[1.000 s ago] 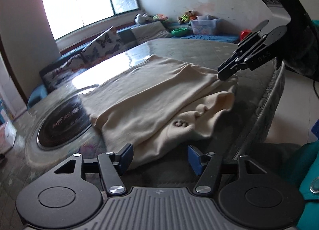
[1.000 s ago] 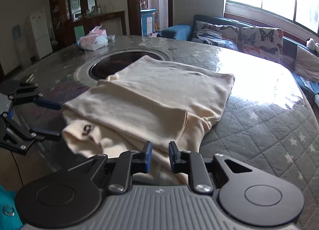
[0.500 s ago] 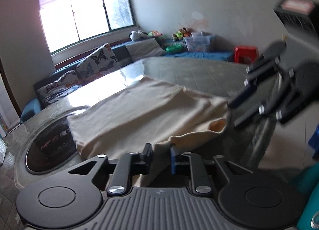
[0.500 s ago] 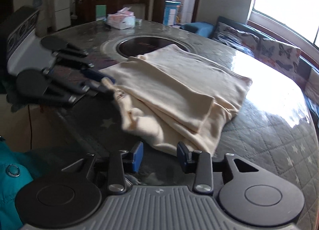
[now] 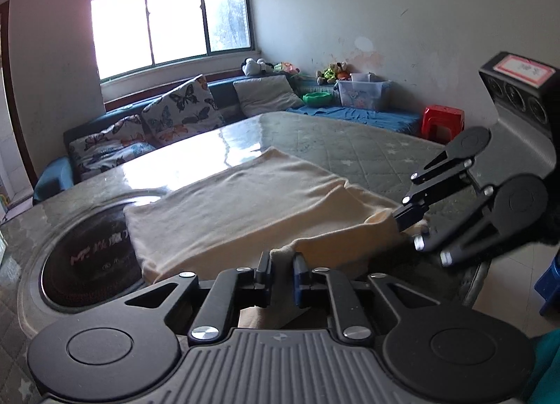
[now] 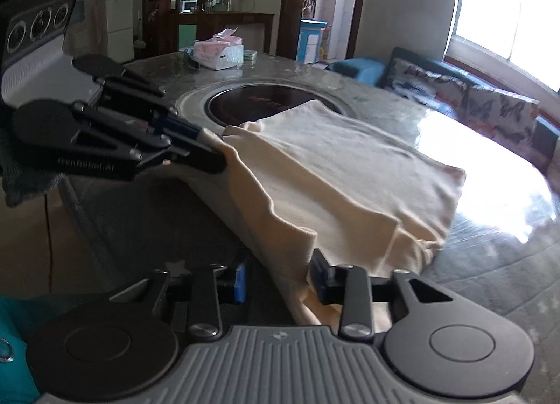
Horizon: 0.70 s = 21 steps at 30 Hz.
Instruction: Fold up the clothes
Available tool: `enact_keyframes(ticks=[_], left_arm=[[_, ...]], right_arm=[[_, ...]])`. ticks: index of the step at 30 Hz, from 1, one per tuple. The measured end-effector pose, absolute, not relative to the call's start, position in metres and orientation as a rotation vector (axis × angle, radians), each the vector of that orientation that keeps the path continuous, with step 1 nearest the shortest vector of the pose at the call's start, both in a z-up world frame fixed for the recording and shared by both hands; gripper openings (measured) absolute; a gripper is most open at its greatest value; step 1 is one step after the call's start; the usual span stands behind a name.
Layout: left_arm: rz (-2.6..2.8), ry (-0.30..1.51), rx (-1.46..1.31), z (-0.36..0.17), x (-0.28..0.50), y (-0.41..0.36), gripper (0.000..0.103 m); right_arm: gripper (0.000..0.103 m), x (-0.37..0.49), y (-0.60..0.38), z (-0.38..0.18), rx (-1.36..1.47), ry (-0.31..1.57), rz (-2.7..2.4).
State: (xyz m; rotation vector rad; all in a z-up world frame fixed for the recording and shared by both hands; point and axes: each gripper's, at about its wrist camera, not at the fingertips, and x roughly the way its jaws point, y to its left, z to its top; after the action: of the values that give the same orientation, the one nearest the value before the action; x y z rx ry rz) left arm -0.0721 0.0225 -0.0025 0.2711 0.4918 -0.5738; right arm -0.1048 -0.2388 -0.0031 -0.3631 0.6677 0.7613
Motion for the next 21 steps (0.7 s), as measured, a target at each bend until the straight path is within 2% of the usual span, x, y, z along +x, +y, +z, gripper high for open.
enact_keyframes(ticks=[2,5,12,13,15,17,18,21], left_arm=[[-0.567,0.497,0.284,-0.005,-0.077,0.025,0.021],[-0.544,0.495,0.311,-0.010,-0.085,0.030,0.052],[-0.498,0.475,0.432,-0.026,-0.096,0.031,0.052],[-0.497,0.473,0.438,-0.026,-0.096,0.031,0.050],[-0.495,0.470,0.449,-0.027,-0.096,0.031,0.026],[-0.493,0.466,0.461,-0.028,-0.097,0.032,0.014],[-0.492,0.464,0.467,-0.028,-0.097,0.032,0.010],[-0.491,0.451,0.467,-0.024,-0.101,0.033,0.007]], right_arm=[[0.013,-0.103,-0.240,-0.002,-0.353,0.668,0.746],[0.010,-0.100,-0.245,0.005,-0.313,0.662,0.743],[0.010,-0.097,-0.246,0.015,-0.277,0.629,0.737],[0.010,-0.097,-0.246,0.015,-0.275,0.628,0.736],[0.008,-0.098,-0.246,0.015,-0.267,0.625,0.733],[0.008,-0.100,-0.247,0.015,-0.259,0.619,0.732],[0.008,-0.101,-0.247,0.016,-0.257,0.617,0.733],[0.007,-0.107,-0.250,0.022,-0.254,0.594,0.738]])
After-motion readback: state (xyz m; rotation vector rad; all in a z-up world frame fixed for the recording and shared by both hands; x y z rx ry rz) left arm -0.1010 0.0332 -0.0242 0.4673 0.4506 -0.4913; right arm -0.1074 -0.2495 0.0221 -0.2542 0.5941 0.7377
